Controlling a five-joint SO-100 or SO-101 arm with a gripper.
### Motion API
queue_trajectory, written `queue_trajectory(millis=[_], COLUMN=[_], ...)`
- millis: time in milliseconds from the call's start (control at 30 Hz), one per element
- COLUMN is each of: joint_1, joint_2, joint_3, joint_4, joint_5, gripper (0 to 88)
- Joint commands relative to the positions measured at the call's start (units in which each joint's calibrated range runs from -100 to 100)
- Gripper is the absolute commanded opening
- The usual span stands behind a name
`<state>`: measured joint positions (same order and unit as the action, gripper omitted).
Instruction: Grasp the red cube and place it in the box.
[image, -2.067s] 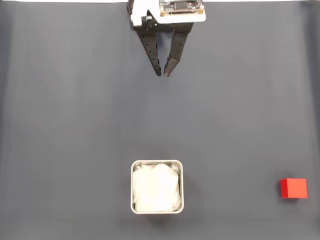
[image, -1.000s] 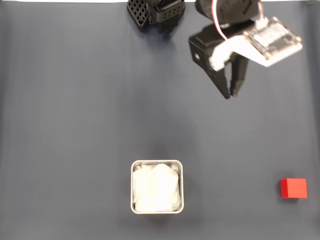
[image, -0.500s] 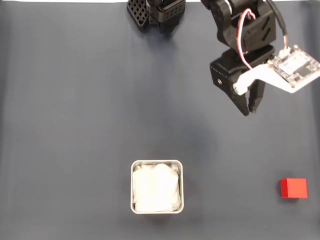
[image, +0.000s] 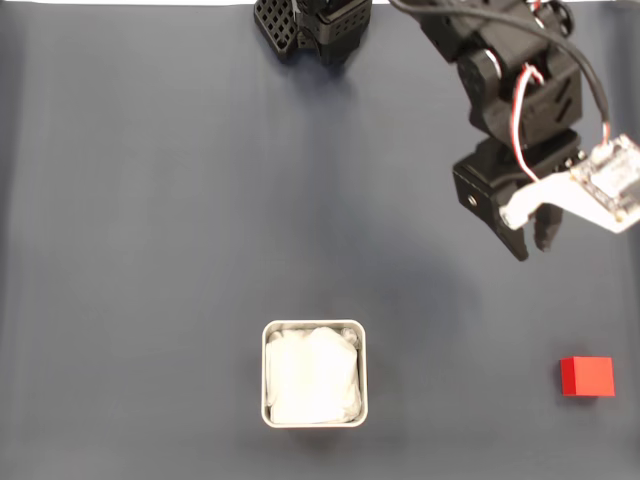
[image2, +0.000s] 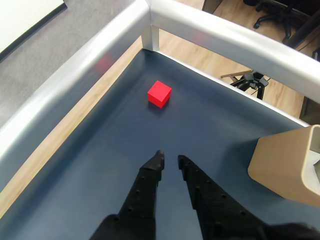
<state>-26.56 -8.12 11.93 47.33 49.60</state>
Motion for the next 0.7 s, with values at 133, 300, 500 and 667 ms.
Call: queue_trajectory(millis=[133,300,500,667], joint_1=[-0.57,-0.43,0.21,0.56], joint_2=[6.99,12.71,18.35,22.16], joint_3=[-8.1,-13.12,-17.23,-20.33], joint_4=[-3.56,-5.37,-8.65,-10.12], joint_5=[-0.44,-0.73,-0.29,0.15], gripper=[11.1,12.1,15.5,18.7])
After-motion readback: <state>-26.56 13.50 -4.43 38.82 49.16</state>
